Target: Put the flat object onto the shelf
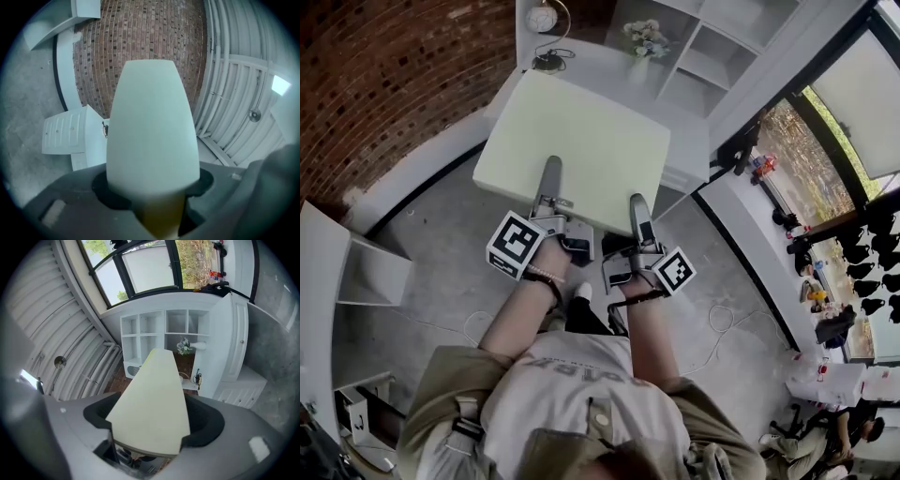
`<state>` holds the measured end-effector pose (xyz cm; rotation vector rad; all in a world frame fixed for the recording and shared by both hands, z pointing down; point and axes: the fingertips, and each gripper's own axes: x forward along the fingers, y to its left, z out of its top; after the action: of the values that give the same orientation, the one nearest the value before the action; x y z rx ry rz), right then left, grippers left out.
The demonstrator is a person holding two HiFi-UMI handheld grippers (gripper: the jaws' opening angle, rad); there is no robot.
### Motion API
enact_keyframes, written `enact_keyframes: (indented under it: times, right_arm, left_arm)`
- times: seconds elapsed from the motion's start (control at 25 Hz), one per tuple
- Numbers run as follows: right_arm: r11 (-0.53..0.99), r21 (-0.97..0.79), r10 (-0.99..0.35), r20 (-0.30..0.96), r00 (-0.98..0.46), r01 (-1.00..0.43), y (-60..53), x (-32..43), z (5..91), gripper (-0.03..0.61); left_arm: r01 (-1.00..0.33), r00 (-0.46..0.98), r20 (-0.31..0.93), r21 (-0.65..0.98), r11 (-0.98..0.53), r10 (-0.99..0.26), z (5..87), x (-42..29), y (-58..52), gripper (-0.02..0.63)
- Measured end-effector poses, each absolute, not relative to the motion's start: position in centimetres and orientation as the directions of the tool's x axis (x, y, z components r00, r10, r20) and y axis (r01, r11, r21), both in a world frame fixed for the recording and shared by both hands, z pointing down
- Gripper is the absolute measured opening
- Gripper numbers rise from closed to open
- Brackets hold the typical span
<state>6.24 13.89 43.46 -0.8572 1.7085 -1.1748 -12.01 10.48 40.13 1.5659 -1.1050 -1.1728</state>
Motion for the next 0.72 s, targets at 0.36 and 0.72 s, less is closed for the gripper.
enact_keyframes:
  times: [0.36,0.72]
  right_arm:
    - [0.324,-0.944,-0.889,-0.284,-0.359,-0.055,7.9,9.3,44.2,0.336]
    - [0.42,-0.906,-0.855,-0.375,-0.357,-0.054,-1.0,13.3,41.1,0.324]
  left_arm:
    - [-0.166,0.222,-0.232,0.948,-0.272,-0.947,40.5,-9.0,4.4,0.299]
    - [-0.249,0.406,-0.328,0.858,-0.449,-0.853,37.7,-4.1,-3.1,0.355]
